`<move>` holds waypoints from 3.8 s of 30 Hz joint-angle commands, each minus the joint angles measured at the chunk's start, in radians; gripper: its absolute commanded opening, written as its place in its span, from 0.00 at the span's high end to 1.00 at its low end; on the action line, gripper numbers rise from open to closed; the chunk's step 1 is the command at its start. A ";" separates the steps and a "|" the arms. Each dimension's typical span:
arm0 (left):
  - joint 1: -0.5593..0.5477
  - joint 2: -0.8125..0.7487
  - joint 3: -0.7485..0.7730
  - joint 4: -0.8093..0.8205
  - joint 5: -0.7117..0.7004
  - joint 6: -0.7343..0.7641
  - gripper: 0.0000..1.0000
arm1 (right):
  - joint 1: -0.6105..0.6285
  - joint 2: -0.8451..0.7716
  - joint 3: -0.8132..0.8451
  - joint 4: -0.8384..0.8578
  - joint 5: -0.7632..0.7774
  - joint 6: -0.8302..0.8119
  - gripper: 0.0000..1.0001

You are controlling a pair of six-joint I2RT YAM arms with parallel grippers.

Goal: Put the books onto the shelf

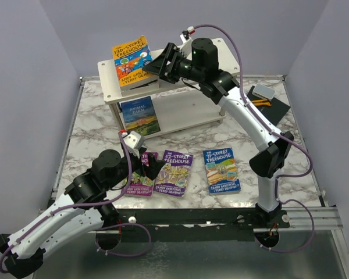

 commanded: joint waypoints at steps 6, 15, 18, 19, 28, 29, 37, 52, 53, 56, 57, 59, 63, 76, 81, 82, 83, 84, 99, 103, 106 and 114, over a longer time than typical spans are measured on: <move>-0.003 -0.012 -0.005 0.017 -0.006 0.014 0.01 | 0.007 -0.072 -0.004 -0.076 0.103 -0.122 0.30; -0.002 -0.016 -0.005 0.017 -0.005 0.016 0.01 | 0.007 -0.097 0.002 -0.122 0.259 -0.284 0.25; -0.002 -0.017 -0.005 0.018 -0.004 0.016 0.01 | 0.006 -0.125 -0.041 -0.064 0.313 -0.326 0.26; -0.002 -0.018 -0.005 0.018 -0.005 0.017 0.01 | 0.007 -0.131 -0.047 -0.050 0.330 -0.333 0.27; -0.002 -0.026 -0.004 0.017 -0.008 0.018 0.01 | 0.007 -0.030 0.092 -0.049 0.301 -0.354 0.32; -0.002 -0.026 -0.005 0.017 -0.007 0.018 0.01 | 0.007 -0.016 0.111 -0.051 0.292 -0.352 0.33; -0.002 -0.034 -0.006 0.017 -0.010 0.019 0.01 | 0.010 0.055 0.160 -0.019 0.270 -0.366 0.45; -0.002 -0.035 -0.006 0.017 -0.013 0.020 0.01 | 0.049 0.102 0.172 -0.006 0.250 -0.406 0.59; -0.002 -0.035 -0.006 0.018 -0.013 0.020 0.01 | 0.049 0.100 0.169 -0.006 0.254 -0.408 0.61; -0.002 -0.036 -0.006 0.017 -0.014 0.020 0.01 | 0.051 0.096 0.162 -0.006 0.260 -0.413 0.65; -0.002 -0.035 -0.006 0.017 -0.014 0.020 0.01 | 0.051 0.095 0.159 -0.006 0.263 -0.413 0.65; -0.002 -0.035 -0.005 0.017 -0.016 0.020 0.01 | 0.051 0.088 0.150 -0.002 0.272 -0.415 0.65; -0.002 -0.034 -0.006 0.015 -0.016 0.019 0.01 | 0.050 0.053 0.110 0.018 0.296 -0.417 0.60; -0.002 -0.001 -0.004 0.017 -0.027 -0.026 0.01 | 0.052 -0.388 -0.418 0.152 0.414 -0.473 0.41; -0.002 0.037 0.005 0.034 -0.025 -0.093 0.01 | 0.050 -0.657 -0.739 0.136 0.508 -0.484 0.38; -0.003 0.048 0.007 0.043 -0.021 -0.102 0.01 | 0.050 -0.699 -0.793 0.122 0.533 -0.482 0.36; -0.002 0.063 0.008 0.051 -0.021 -0.114 0.01 | 0.049 -0.742 -0.837 0.099 0.560 -0.477 0.35; -0.002 0.079 0.011 0.058 -0.021 -0.125 0.01 | 0.050 -0.782 -0.880 0.069 0.589 -0.468 0.35; -0.006 0.437 -0.020 0.311 0.227 -0.273 0.01 | 0.038 -1.052 -1.401 -0.267 0.767 -0.157 0.20; -0.031 0.551 -0.050 0.453 0.281 -0.350 0.01 | 0.009 -1.031 -1.495 -0.296 0.727 -0.056 0.18; -0.069 0.652 -0.047 0.542 0.284 -0.393 0.01 | -0.029 -1.014 -1.550 -0.295 0.683 -0.009 0.17; -0.132 0.904 0.010 0.635 0.212 -0.497 0.01 | -0.105 -1.009 -1.651 -0.285 0.655 0.028 0.14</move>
